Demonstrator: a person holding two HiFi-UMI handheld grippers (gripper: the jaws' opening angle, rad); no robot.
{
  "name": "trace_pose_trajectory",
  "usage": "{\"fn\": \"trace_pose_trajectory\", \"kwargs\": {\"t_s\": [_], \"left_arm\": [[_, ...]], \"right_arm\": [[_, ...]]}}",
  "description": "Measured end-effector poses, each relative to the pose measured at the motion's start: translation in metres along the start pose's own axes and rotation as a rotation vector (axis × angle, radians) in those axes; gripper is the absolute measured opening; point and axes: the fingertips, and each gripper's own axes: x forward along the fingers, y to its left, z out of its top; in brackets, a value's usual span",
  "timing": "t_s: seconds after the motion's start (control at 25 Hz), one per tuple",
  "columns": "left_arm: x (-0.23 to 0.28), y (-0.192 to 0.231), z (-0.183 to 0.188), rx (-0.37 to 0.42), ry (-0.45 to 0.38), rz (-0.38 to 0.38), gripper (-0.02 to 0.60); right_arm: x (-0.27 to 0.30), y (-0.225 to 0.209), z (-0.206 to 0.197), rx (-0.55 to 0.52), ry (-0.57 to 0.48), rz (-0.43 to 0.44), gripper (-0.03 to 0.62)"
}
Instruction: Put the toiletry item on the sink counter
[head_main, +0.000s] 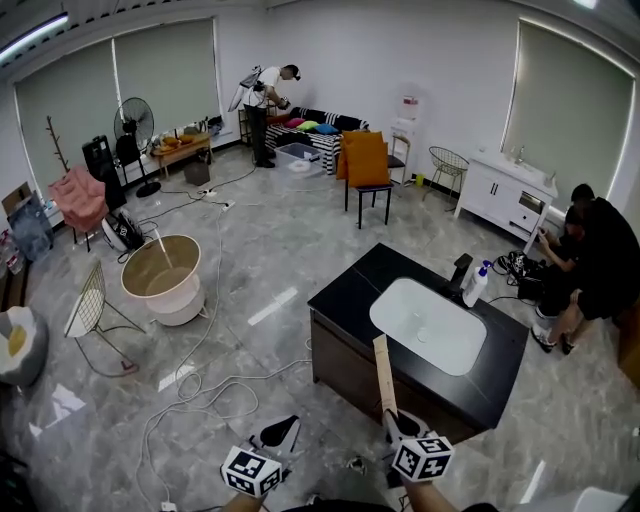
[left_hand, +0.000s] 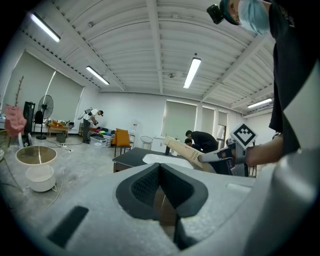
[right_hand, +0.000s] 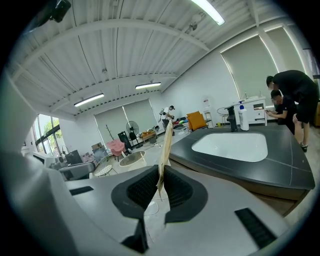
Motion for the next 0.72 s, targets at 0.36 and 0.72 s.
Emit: {"fn": "trace_pose_trajectory", "kwargs": {"t_s": [0.36, 0.72], "left_arm": [[0.058, 0.045, 0.010, -0.025, 0.008, 0.038, 0.000], [0.145, 0.081, 0.033, -0.021, -0.007, 0.070, 0.000]], "right_arm": [[0.077, -0.031, 0.031, -0.007, 0.034, 0.019, 0.035], [0.156, -0.086, 0.069, 0.004, 0.063, 0.033, 0.035]]}}
